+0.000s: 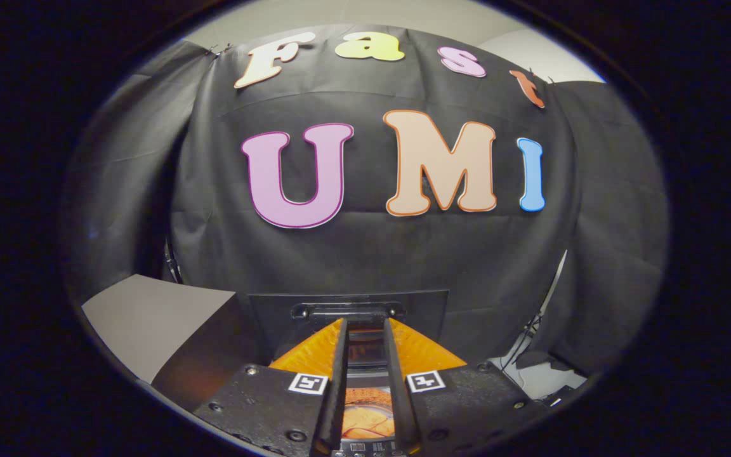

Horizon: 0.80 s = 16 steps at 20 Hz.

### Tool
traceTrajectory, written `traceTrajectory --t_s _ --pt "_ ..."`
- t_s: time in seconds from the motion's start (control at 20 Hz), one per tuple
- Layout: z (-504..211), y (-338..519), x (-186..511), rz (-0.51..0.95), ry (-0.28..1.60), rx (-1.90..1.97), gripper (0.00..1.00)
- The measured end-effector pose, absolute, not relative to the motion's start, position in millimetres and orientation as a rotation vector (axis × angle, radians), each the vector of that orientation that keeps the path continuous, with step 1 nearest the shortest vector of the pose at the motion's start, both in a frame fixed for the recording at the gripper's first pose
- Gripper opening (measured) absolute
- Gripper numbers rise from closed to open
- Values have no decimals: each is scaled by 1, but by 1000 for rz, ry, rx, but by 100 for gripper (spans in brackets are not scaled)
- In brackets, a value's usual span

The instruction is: Put the clothes into the washing machine and then close the washing machine lid.

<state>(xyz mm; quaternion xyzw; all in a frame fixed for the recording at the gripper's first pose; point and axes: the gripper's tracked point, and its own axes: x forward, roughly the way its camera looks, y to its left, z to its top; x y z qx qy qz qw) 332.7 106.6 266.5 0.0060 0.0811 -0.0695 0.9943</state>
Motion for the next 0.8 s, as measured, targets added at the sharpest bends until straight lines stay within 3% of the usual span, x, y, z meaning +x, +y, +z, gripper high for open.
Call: traceTrajectory --t_s 0.7,0.8 --pt "276 63 269 -134 9 130 40" --pt "274 54 258 -141 -4 127 49"
